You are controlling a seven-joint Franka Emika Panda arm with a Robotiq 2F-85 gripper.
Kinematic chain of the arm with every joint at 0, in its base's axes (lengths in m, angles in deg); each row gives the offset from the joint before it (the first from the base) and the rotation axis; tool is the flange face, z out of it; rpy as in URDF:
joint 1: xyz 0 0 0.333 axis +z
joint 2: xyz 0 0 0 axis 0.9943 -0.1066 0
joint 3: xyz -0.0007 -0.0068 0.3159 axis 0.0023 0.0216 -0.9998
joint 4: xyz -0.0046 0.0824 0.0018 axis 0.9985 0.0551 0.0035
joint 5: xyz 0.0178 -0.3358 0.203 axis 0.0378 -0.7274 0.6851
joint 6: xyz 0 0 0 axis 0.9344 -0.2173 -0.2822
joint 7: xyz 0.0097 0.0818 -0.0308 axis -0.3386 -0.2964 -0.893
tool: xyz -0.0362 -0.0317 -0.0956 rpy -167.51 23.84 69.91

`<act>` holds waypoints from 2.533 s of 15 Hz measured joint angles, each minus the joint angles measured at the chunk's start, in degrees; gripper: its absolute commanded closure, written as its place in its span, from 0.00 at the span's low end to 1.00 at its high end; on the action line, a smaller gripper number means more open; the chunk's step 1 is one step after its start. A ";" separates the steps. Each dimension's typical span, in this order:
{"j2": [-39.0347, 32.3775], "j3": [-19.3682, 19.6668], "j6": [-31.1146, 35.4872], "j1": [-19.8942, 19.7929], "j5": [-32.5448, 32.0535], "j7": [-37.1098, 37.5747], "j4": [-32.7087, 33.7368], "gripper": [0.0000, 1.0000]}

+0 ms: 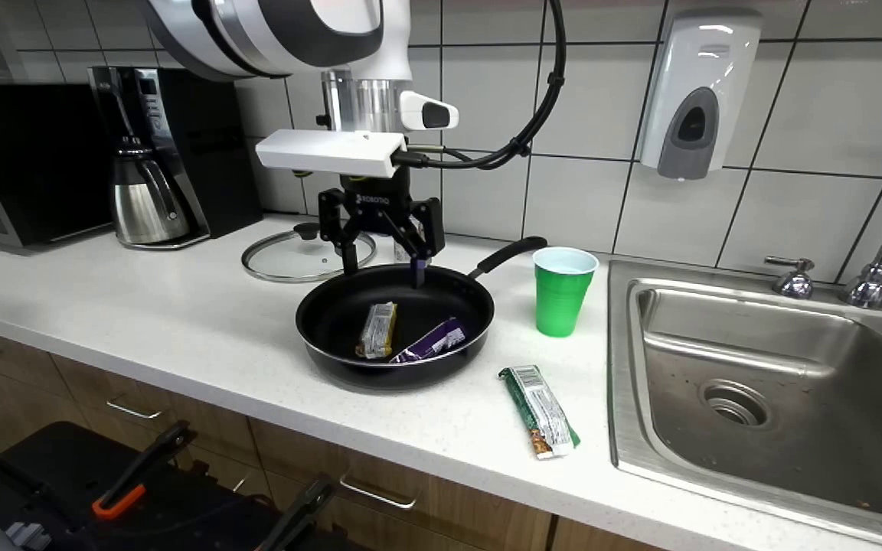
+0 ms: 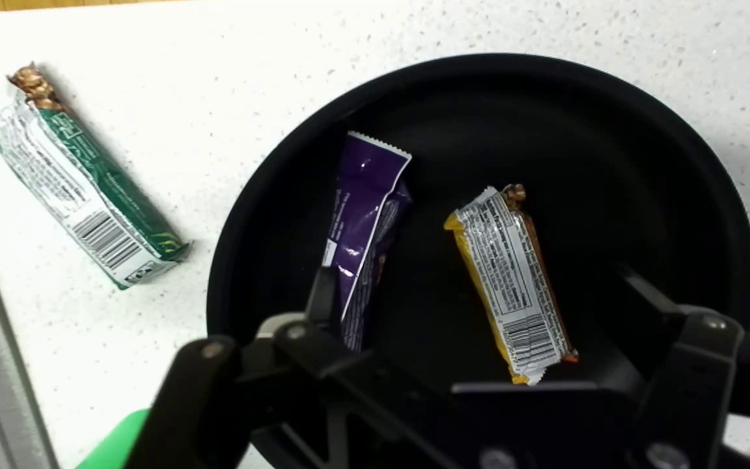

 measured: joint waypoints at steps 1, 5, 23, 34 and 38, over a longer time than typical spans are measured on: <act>0.00 0.00 -0.01 0.00 0.00 -0.01 0.00 0.00; 0.01 0.00 -0.02 0.00 0.00 -0.03 0.00 0.00; 0.01 7.28 10.93 -5.62 -12.23 -11.06 -2.61 0.00; -1.68 18.81 20.00 -2.53 7.21 -40.15 -3.76 0.00; -3.48 20.38 19.98 -1.13 9.27 -43.45 -2.63 0.00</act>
